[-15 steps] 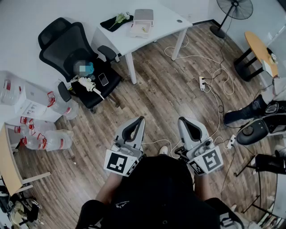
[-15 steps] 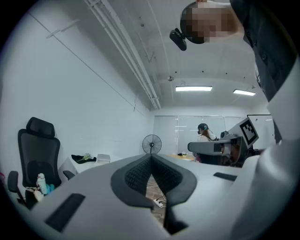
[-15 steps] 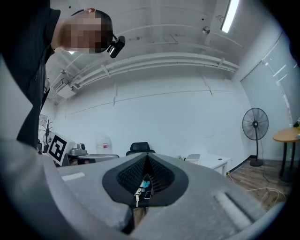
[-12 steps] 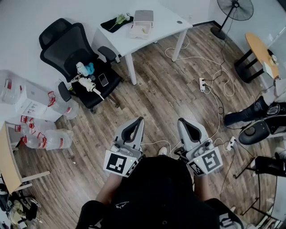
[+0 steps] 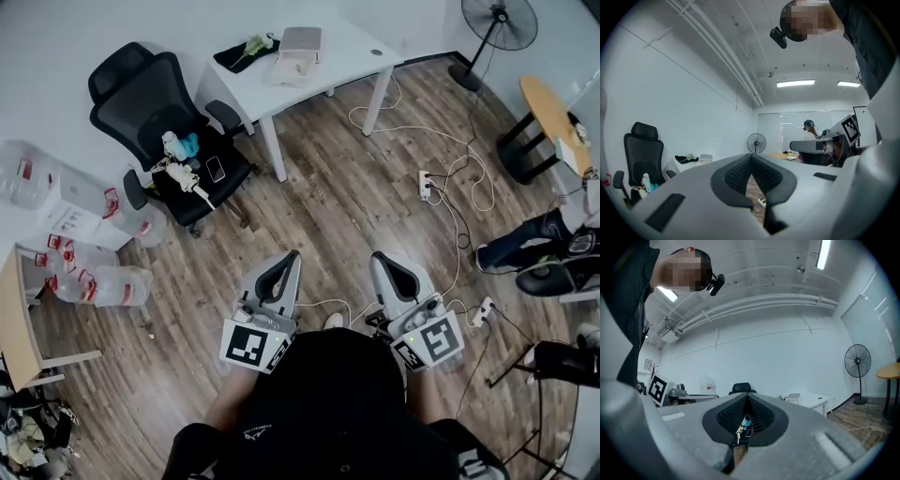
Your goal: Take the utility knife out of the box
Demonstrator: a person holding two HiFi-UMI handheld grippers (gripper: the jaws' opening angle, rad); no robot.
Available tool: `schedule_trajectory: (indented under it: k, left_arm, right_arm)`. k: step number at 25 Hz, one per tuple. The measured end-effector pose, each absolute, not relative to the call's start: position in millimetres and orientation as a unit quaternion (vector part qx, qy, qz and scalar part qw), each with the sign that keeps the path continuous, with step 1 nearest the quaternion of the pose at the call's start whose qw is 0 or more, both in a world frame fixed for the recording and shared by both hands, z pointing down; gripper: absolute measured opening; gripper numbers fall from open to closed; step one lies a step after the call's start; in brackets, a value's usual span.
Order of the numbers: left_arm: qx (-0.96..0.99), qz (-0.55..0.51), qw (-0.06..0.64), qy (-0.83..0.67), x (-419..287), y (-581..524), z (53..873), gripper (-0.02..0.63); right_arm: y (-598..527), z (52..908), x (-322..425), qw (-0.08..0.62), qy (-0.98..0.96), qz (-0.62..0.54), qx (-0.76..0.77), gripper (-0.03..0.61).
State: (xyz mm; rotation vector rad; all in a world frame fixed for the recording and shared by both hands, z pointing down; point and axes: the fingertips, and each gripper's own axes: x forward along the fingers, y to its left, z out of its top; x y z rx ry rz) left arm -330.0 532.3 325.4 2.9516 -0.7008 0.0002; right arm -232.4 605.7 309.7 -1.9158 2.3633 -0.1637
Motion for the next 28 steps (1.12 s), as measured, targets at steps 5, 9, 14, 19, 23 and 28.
schedule_trajectory:
  k: [5,9,14,19,23,28]
  left_arm:
    - [0.966,0.004,0.056,-0.251,-315.0,553.6,337.1,0.005]
    - [0.964,0.007,0.068,-0.256,-303.8,567.6,343.6,0.005]
    - [0.967,0.014,0.063,-0.245,-288.3,565.5,347.7,0.005]
    - [0.971,0.01,0.056,-0.231,-267.6,539.5,349.4,0.005]
    - [0.973,0.009,0.064,-0.22,-251.9,500.5,353.8,0.005]
    - [0.977,0.007,0.073,-0.202,-225.6,438.6,353.8,0.005]
  right_arm:
    - [629.5,319.8,-213.6,0.042,0.778,-0.058,-0.625,0.003]
    - [642.1,330.7,-197.4,0.032,0.774,-0.07,-0.629,0.003]
    - [643.8,336.4,-185.2,0.028,0.766,-0.069,-0.639,0.003]
    - [620.0,336.8,-169.4,0.033,0.758,-0.065,-0.648,0.003]
    - [584.1,343.1,-154.6,0.021,0.744,-0.071,-0.664,0.003]
    - [525.7,344.1,-137.7,0.018,0.739,-0.075,-0.67,0.004]
